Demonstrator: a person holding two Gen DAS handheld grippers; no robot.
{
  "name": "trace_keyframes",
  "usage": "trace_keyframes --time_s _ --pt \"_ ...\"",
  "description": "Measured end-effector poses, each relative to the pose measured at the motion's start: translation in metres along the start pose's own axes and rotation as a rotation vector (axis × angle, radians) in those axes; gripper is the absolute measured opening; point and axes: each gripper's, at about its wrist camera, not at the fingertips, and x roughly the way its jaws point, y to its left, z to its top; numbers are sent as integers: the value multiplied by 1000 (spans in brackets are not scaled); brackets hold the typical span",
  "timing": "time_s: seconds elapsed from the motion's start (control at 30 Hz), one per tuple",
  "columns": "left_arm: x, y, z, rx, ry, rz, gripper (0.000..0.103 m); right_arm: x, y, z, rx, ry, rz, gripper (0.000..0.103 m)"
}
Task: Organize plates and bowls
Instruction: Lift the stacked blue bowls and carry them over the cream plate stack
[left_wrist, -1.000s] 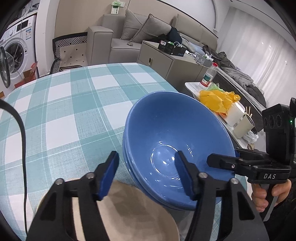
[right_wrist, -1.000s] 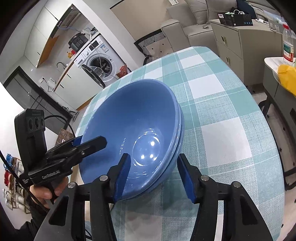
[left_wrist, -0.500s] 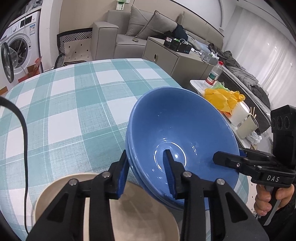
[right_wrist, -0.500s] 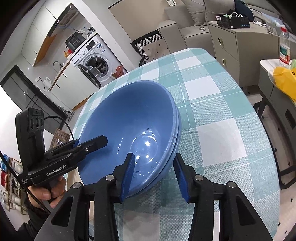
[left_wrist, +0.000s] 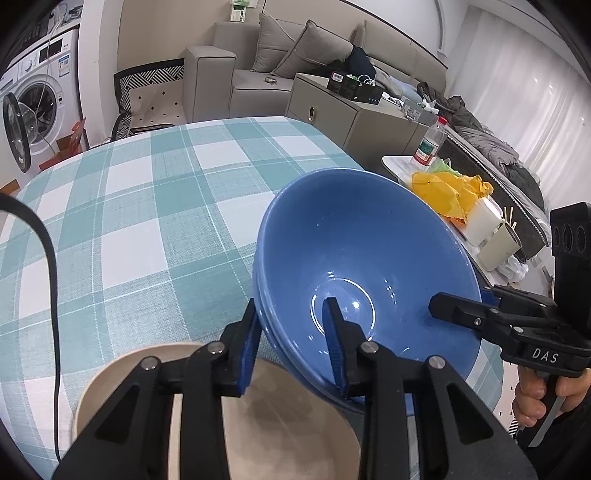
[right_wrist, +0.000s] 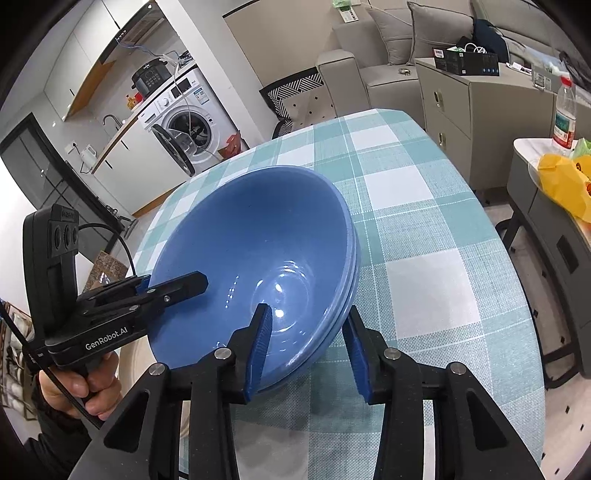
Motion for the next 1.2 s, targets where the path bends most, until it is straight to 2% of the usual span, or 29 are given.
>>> trace_keyframes --time_s 0.57,1.2 --pt "-20 -11 3 31 -35 24 32 -16 7 1 -25 -35 -10 39" --pt "-75 -17 -1 39 -122 58 32 -56 41 -1 -83 -106 11 39"
